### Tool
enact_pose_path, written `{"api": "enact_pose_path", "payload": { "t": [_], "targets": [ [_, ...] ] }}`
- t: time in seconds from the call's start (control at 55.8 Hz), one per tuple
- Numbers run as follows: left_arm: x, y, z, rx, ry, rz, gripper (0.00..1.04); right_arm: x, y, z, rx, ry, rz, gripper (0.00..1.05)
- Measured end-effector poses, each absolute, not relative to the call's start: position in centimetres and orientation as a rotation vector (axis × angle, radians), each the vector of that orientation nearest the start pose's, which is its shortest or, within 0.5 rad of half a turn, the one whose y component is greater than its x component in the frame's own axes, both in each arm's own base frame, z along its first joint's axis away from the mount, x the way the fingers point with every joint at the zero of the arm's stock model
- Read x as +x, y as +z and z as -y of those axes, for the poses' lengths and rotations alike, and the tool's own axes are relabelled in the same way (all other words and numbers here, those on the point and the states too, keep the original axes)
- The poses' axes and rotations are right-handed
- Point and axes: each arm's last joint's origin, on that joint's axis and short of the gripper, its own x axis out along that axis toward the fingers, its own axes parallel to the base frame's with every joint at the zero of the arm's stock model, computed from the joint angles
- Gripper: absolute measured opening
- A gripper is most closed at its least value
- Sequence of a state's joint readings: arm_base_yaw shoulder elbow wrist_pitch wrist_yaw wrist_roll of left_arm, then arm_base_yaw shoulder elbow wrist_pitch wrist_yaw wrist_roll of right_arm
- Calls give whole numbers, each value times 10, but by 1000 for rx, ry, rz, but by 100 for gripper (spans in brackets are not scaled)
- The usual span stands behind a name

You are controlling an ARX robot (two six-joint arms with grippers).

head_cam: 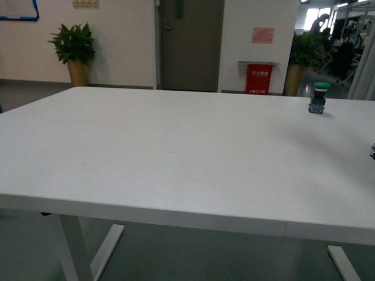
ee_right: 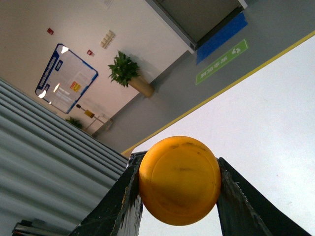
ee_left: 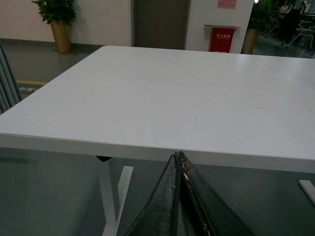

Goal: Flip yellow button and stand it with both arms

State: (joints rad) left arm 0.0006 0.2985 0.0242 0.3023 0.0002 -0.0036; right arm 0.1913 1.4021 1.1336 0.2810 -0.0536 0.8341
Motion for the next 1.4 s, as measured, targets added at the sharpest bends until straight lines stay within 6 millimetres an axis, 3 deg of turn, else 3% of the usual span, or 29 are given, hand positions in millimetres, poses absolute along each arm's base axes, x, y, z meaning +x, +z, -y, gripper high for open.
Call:
{"api": "enact_pose_path", "payload": {
  "t": [0.698, 0.86, 0.967, 1.254, 1.397],
  "targets": [
    [96, 172, 0, -4, 0, 21, 4, 318, 347, -63, 832, 224, -115, 37],
    [96, 172, 0, -4, 0, 21, 29, 320, 345, -65, 798, 189, -128, 37],
    [96, 172, 0, -4, 0, 21, 48, 335, 351, -69, 711, 130, -168, 37],
    [96, 172, 0, -4, 0, 21, 98, 414, 388, -68, 299, -91, -275, 37],
    [96, 172, 0, -3, 0, 21, 98, 444, 397, -53, 112, -175, -354, 37]
  ]
}}
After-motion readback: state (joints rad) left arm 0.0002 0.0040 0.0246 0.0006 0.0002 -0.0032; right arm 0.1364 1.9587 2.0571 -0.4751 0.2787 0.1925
